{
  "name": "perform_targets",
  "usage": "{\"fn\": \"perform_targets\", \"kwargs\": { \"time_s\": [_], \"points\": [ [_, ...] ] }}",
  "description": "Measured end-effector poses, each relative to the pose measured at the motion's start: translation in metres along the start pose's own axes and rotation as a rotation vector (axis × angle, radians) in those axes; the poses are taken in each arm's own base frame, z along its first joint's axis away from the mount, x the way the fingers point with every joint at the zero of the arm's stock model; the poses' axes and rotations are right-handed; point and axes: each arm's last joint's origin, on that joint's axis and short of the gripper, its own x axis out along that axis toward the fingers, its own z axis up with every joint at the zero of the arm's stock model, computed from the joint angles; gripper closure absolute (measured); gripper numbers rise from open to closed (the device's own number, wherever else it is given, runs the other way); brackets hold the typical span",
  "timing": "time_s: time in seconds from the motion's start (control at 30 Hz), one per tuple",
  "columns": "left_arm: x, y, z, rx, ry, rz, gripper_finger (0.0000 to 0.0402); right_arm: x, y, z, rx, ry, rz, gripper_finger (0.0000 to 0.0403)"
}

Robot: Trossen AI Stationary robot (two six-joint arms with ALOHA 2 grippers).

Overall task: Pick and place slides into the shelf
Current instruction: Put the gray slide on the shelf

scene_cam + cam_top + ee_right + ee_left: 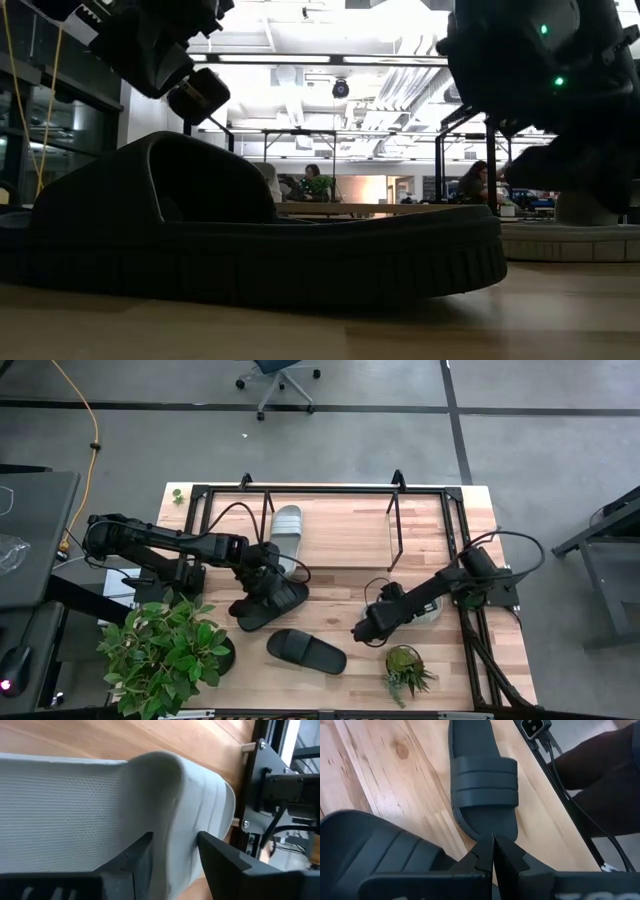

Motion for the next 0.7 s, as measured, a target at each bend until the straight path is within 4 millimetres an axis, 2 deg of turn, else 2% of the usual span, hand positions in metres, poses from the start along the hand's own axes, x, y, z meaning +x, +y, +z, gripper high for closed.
{"fn": "perform_targets", "kwargs": {
  "time_s": [0.23,0.57,0.7],
  "points": [
    [0.0000,-0.0007,-0.0032,0.001,0.029,-0.007,0.0401,0.0018,-0.0005,-0.0001,0.010,0.004,-0.035,0.0286],
    [-0.0001,-0.0008,-0.0034,0.000,0.031,-0.007,0.0401,0.0017,-0.0025,0.0001,0.008,0.000,-0.055,0.0387],
    [-0.0001,-0.0011,-0.0048,-0.009,0.043,-0.010,0.0401,-0.0041,-0.0017,-0.0017,0.001,-0.008,-0.033,0.0396]
  ]
}}
